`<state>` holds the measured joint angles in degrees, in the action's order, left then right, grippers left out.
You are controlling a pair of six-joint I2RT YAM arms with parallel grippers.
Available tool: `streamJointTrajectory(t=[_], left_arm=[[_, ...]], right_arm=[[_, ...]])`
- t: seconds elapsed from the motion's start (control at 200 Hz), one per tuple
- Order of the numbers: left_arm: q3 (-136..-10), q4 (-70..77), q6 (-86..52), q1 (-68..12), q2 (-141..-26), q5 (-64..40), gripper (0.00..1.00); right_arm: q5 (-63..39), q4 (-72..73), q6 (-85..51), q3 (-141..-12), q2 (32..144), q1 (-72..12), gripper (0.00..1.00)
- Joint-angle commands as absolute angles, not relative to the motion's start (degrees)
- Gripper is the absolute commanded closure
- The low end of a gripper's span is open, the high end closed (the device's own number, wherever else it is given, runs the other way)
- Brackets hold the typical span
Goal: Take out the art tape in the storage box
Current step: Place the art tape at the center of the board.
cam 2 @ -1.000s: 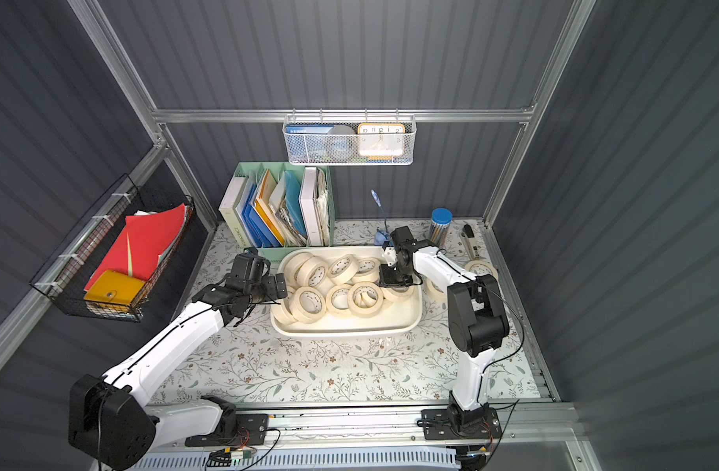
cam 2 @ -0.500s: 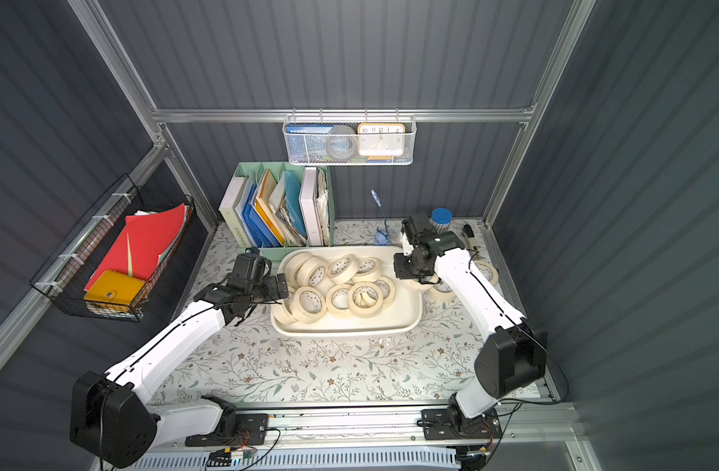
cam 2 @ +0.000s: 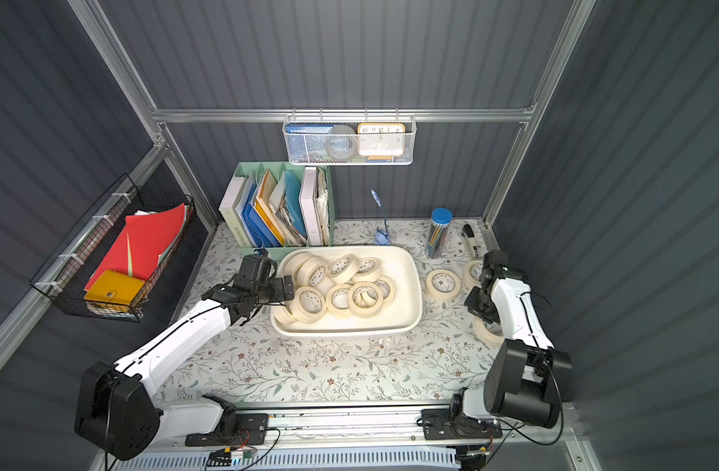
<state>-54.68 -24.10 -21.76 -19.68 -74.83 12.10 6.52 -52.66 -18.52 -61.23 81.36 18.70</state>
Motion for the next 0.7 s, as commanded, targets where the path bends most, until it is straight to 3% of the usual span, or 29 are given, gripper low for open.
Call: streamJointTrajectory(t=[0.0,0.695], left_arm=[[-53.8,-24.62,-19.97,-19.86,-72.8,13.39,0.0],[-55.28,-26.64,-18.68,-20.92,-72.53,15.69,0.0]], right_arm=[[5.27,-46.74,-19.11,-61.53,84.35,21.25,1.0],[-1.35,-37.72,-16.79,-72.59,105.65,21.25,1.0]])
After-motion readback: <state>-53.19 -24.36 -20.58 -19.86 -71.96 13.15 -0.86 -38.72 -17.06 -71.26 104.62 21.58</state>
